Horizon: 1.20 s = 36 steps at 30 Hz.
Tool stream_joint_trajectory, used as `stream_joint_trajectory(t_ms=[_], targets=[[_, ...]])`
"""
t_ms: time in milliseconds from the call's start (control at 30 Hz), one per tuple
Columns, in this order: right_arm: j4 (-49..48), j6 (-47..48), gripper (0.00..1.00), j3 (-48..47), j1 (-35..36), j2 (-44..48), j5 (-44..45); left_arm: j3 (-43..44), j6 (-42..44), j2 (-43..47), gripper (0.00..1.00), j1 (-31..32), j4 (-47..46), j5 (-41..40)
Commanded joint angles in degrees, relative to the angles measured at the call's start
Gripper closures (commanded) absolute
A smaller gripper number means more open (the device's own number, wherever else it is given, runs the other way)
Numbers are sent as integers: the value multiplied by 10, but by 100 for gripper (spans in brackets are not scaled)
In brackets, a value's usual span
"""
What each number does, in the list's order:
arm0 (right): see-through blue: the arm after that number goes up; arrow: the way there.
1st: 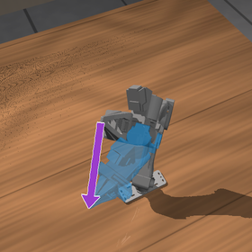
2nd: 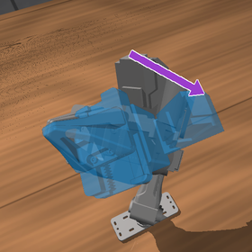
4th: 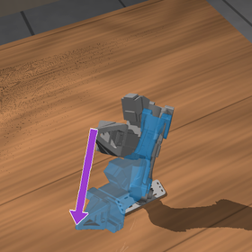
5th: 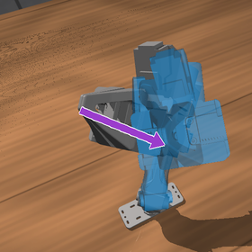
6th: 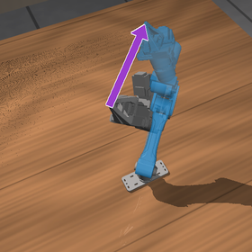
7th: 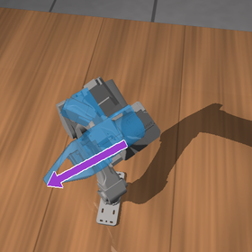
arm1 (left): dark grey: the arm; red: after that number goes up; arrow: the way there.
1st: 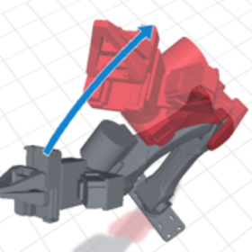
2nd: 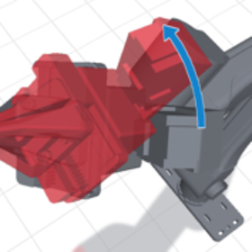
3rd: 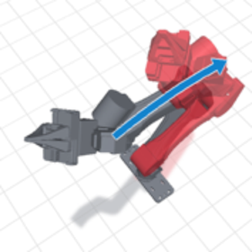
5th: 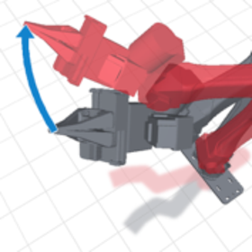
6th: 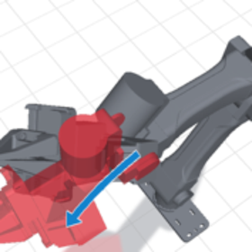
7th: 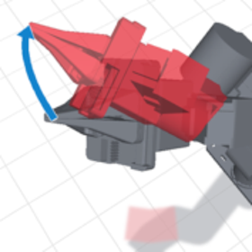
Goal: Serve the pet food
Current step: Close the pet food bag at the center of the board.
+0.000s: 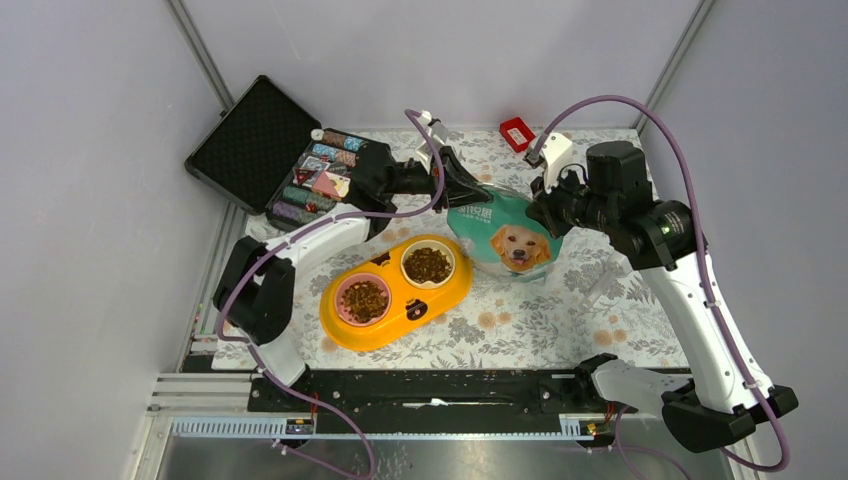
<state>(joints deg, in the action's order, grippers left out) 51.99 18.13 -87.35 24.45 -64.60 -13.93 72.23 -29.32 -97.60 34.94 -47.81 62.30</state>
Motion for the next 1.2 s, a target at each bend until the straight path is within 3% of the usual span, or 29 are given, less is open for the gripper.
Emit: stream_joint_trajectory(t_ms=[0, 100, 200, 233, 333, 800, 967, 1000, 1067, 1167], targets=[[-14, 3, 100, -22, -1, 11, 24, 28, -32, -7, 100, 9, -51, 4], [-14, 4, 99, -23, -1, 13, 23, 19, -31, -2, 100, 9, -55, -3], [-14, 7, 60, -27, -1, 11, -6, 11, -19, 4, 100, 9, -51, -11], [-15, 6, 52, -30, -1, 9, -24, 11, -14, 7, 100, 8, -44, -14], [-19, -20, 47, -42, 0, -11, -58, 12, 0, 10, 100, 8, -29, -22], [-98, -80, 47, -16, 25, -48, -76, 20, 6, 11, 100, 8, -16, -30], [-93, -67, 47, -32, 56, -66, -13, 26, 5, 7, 100, 8, -12, -28], [-89, -65, 51, -36, 59, -69, 3, 27, 5, 8, 100, 8, -11, -28], [-69, -54, 76, -53, 60, -80, 19, 28, 7, 9, 100, 8, -7, -26], [-47, -42, 94, -70, 59, -92, 19, 28, 13, 12, 100, 7, 1, -25]])
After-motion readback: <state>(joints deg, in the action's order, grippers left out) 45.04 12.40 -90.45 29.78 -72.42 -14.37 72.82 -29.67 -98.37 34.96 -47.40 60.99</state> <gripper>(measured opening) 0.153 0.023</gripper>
